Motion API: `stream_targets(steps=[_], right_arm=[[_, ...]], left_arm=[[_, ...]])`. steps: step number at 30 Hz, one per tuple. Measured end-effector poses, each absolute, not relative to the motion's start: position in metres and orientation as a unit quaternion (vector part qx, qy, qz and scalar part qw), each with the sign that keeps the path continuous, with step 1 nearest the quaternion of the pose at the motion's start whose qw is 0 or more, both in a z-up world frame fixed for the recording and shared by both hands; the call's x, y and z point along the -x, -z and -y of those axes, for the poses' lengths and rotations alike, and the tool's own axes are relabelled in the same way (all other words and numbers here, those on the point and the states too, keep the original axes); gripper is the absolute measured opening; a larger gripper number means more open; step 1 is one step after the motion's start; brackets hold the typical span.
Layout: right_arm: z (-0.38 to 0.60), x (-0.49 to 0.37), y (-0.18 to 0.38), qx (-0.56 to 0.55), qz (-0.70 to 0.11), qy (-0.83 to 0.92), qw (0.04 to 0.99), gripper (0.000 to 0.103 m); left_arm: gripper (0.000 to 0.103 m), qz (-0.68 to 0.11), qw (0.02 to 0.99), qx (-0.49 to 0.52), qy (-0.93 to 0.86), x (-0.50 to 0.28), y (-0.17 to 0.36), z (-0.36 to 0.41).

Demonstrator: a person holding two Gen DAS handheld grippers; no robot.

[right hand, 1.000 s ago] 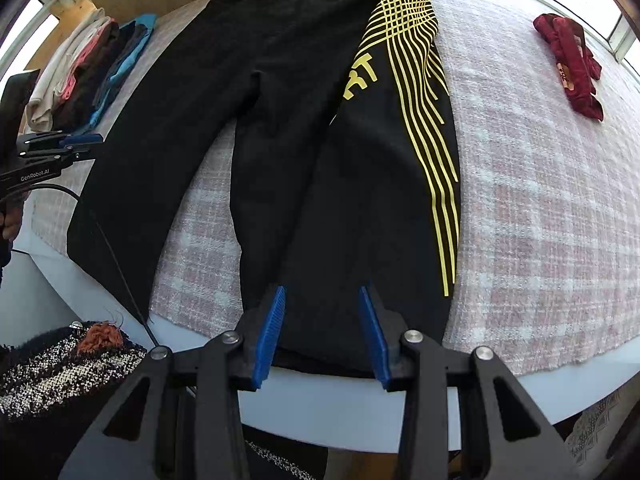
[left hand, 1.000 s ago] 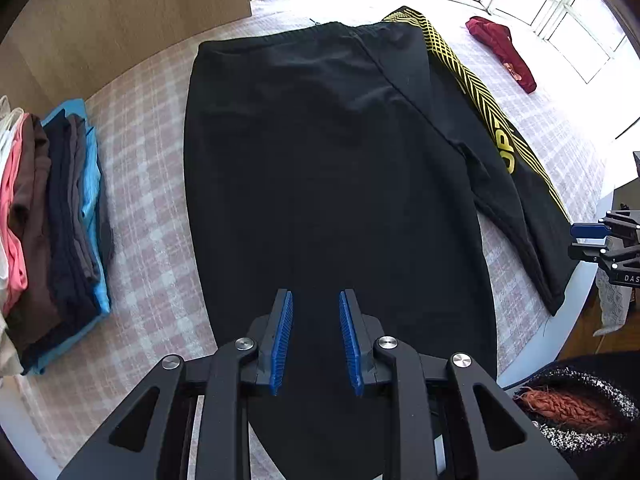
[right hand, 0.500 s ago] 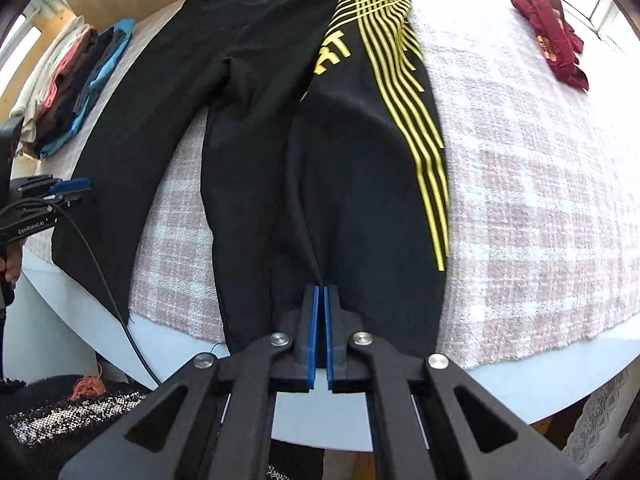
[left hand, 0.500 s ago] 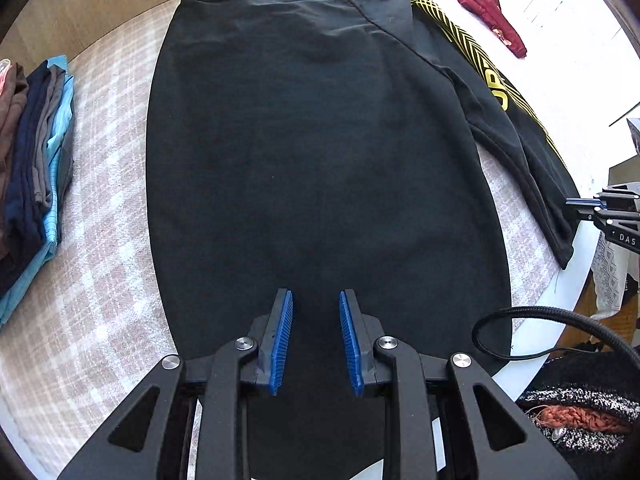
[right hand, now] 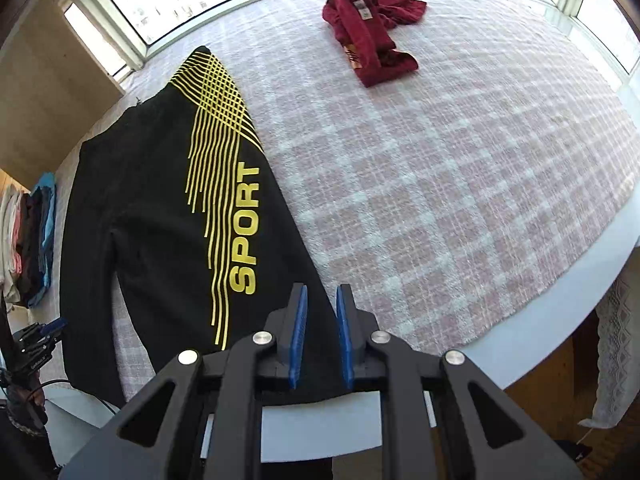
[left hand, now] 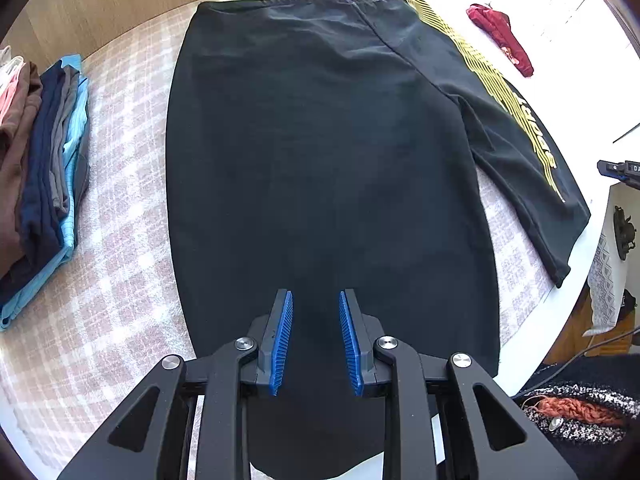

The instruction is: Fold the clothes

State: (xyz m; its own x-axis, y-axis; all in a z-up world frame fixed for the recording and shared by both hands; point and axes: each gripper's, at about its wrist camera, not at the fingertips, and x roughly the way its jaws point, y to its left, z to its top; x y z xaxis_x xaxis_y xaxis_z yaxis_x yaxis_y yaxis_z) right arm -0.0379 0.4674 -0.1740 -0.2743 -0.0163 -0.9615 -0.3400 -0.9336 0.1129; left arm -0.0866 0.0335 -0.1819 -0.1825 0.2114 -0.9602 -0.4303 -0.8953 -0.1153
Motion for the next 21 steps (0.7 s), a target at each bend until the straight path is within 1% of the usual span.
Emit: stream_targets(steps=[4,7,10,12,17,21], right_arm=[[-0.453,0.090,0.160,0.579,-0.088,-0.810,0.022,0.015],[-0.443,0.129,0.149,0.564,-0.041,-0.824,-0.039,0.015],[-0.432,0.168,0.139,0.545,0.006,-0.833,-0.100,0.015],[-0.444,0.176,0.139,0.549,0.012,-0.828,-0.112,0.015],[-0.480,0.182,0.142,0.556,0.013,-0.820,-0.133,0.015],[-0.503,0.187,0.143,0.557,-0.010,-0.818,-0.145,0.015]], left_arm=[[0.023,-0.105,0.229,0.576,-0.778,0.079,0.154,-0.066],[0.023,-0.117,0.250,0.557,-0.784,0.065,0.139,-0.113],[0.024,-0.108,0.279,0.543,-0.784,0.061,0.130,-0.178],[0.024,-0.104,0.296,0.538,-0.782,0.053,0.127,-0.225],[0.024,-0.111,0.346,0.542,-0.757,0.027,0.144,-0.346],[0.025,-0.124,0.345,0.566,-0.738,0.016,0.168,-0.399]])
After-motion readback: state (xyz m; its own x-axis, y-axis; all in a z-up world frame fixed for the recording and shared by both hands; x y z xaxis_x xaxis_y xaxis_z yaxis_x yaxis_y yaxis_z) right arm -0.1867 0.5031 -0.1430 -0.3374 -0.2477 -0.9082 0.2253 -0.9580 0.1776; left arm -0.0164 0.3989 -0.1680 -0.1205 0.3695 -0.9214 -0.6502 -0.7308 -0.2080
